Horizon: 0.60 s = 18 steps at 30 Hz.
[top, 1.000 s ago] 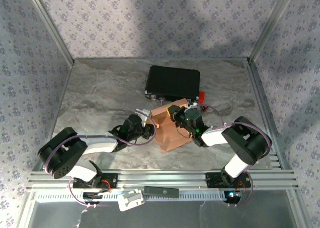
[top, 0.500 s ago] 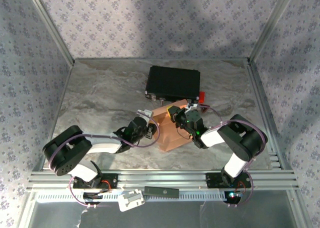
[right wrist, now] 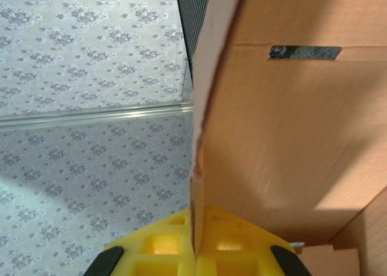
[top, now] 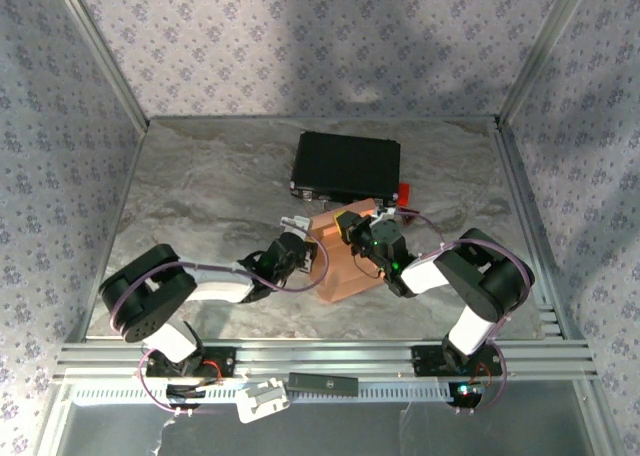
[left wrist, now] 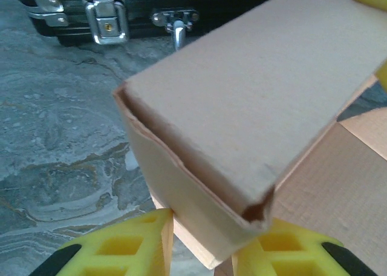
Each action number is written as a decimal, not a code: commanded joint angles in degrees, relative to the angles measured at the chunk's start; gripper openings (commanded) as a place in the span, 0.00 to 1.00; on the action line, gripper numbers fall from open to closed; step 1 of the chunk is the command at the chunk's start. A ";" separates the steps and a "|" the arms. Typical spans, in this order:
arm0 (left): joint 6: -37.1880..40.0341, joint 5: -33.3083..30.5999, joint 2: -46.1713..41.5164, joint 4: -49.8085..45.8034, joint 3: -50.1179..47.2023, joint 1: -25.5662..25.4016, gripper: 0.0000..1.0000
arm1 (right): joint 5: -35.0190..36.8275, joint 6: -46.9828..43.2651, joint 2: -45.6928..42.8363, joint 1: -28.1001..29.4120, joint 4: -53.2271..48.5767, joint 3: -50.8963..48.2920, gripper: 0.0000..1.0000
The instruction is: Fold the paper box
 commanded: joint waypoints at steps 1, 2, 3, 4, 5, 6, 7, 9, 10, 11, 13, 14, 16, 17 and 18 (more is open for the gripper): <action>-2.00 -4.82 1.90 -0.45 2.75 -0.75 0.29 | -0.09 0.22 1.12 0.96 -0.68 0.31 0.00; -2.39 -5.73 2.46 -0.64 3.13 -0.92 0.29 | -0.16 0.29 1.21 0.97 -0.60 0.30 0.00; -2.73 -6.34 2.93 -0.95 3.54 -1.12 0.29 | -0.09 0.34 1.34 0.94 -0.52 0.31 0.00; -2.95 -6.94 3.55 -1.29 4.02 -1.38 0.28 | -0.14 0.46 1.30 1.02 -0.51 0.40 0.00; -3.22 -7.79 4.08 -1.79 4.50 -1.68 0.27 | -0.12 0.44 1.41 1.03 -0.58 0.55 0.00; -3.56 -8.48 4.57 -2.21 4.99 -1.87 0.24 | 0.00 0.52 1.46 1.14 -0.58 0.54 0.00; -3.89 -9.07 5.24 -2.79 5.64 -2.04 0.19 | -0.15 0.60 1.42 1.16 -0.67 0.65 0.00; -5.02 -10.74 6.06 -4.00 6.59 -2.25 0.14 | -0.08 0.60 1.53 1.33 -0.81 0.85 0.00; -5.49 -11.63 6.55 -4.15 6.97 -2.48 0.12 | -0.07 0.67 1.65 1.32 -0.84 0.93 0.00; -6.22 -12.11 6.92 -4.78 7.51 -2.66 0.10 | -0.09 0.84 1.74 1.33 -0.90 0.93 0.00; -7.01 -13.75 7.71 -5.59 8.35 -2.93 0.05 | -0.14 0.94 1.90 1.39 -0.69 0.99 0.00; -7.28 -14.22 8.04 -5.93 8.76 -3.04 0.04 | -0.07 1.06 1.90 1.41 -0.76 0.96 0.00; -7.67 -14.46 8.57 -6.20 9.32 -3.21 0.00 | -0.13 1.20 1.96 1.44 -0.90 1.04 0.00; -7.89 -14.64 8.73 -6.42 9.58 -3.36 0.00 | -0.16 1.29 1.83 1.44 -0.98 0.91 0.00; -8.11 -14.90 8.86 -6.56 9.77 -3.47 0.00 | -0.08 1.43 1.83 1.48 -1.09 0.93 0.00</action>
